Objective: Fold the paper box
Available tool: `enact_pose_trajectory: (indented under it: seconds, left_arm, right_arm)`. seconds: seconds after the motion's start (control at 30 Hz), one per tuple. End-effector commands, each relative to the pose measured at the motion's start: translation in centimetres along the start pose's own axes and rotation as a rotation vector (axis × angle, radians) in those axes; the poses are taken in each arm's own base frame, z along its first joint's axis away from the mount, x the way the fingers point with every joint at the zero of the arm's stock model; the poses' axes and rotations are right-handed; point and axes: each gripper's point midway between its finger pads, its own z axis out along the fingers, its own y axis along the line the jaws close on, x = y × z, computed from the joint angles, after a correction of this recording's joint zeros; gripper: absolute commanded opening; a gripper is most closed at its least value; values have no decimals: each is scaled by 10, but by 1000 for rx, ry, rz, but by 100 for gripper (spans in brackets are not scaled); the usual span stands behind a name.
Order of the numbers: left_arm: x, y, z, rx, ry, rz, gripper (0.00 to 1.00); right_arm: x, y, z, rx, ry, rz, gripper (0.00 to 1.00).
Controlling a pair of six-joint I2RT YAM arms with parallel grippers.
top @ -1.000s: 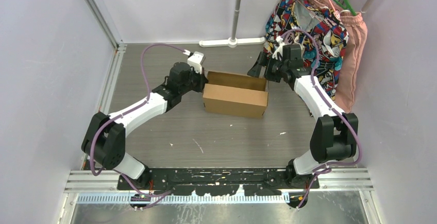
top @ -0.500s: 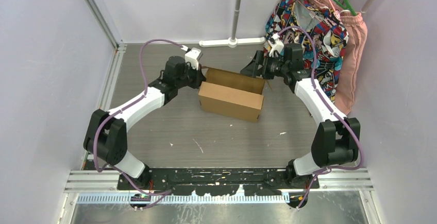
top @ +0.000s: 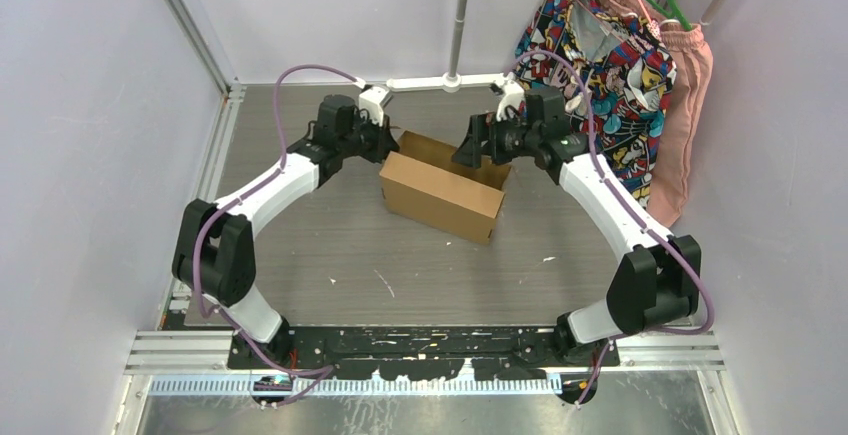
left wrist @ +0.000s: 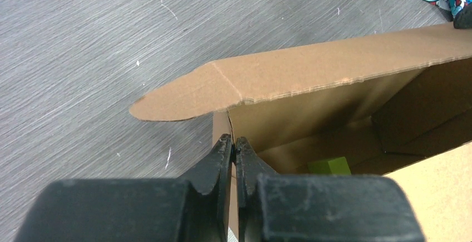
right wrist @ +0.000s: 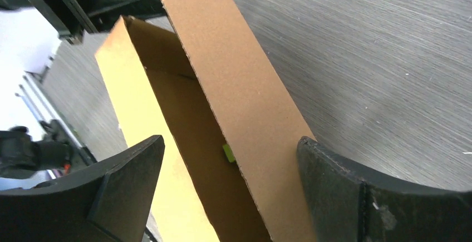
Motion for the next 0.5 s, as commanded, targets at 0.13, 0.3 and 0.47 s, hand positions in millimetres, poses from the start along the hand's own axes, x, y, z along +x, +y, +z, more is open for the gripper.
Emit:
enact_pose_trajectory:
  seconds: [0.13, 0.3, 0.47]
  left_arm:
    - [-11, 3, -4, 43, -4, 22, 7]
    - [-7, 4, -2, 50, 4, 20, 7]
    - [-6, 6, 0, 46, 7, 12, 7]
  right_arm:
    - [6, -12, -4, 243, 73, -214, 79]
    - [4, -19, -6, 329, 63, -264, 67]
    - [5, -18, -6, 356, 67, -293, 51]
